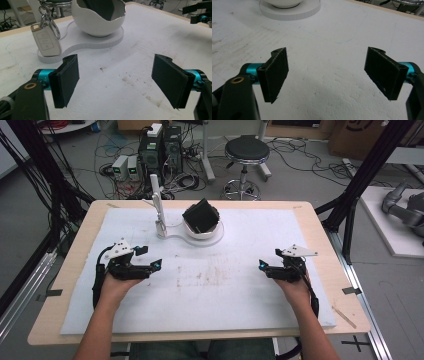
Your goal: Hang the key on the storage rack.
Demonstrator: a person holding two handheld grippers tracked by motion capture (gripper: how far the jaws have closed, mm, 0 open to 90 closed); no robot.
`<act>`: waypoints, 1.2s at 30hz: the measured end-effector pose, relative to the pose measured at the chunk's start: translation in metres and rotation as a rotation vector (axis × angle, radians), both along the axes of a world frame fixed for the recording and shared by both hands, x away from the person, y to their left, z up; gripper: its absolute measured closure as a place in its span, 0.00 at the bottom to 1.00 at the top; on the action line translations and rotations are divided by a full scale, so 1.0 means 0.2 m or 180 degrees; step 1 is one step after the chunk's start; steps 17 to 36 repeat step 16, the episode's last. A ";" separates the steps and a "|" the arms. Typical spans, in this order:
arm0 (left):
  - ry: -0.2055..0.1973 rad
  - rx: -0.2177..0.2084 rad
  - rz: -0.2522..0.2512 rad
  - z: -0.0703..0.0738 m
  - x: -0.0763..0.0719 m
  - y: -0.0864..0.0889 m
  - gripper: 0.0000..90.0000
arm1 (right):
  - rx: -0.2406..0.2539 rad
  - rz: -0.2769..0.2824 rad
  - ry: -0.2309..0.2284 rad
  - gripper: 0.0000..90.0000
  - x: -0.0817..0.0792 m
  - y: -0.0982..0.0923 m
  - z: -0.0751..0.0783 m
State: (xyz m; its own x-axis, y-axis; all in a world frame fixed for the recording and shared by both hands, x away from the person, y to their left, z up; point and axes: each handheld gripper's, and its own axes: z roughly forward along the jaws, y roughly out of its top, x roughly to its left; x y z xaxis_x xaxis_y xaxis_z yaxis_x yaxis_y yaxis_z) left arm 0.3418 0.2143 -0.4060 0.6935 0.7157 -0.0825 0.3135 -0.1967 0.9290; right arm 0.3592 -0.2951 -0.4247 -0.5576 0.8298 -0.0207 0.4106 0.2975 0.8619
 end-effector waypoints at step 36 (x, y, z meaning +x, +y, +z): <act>0.0016 0.0020 -0.0039 0.00 0.01 -0.01 0.25 | -0.0018 0.0001 0.0006 0.22 0.00 0.00 0.00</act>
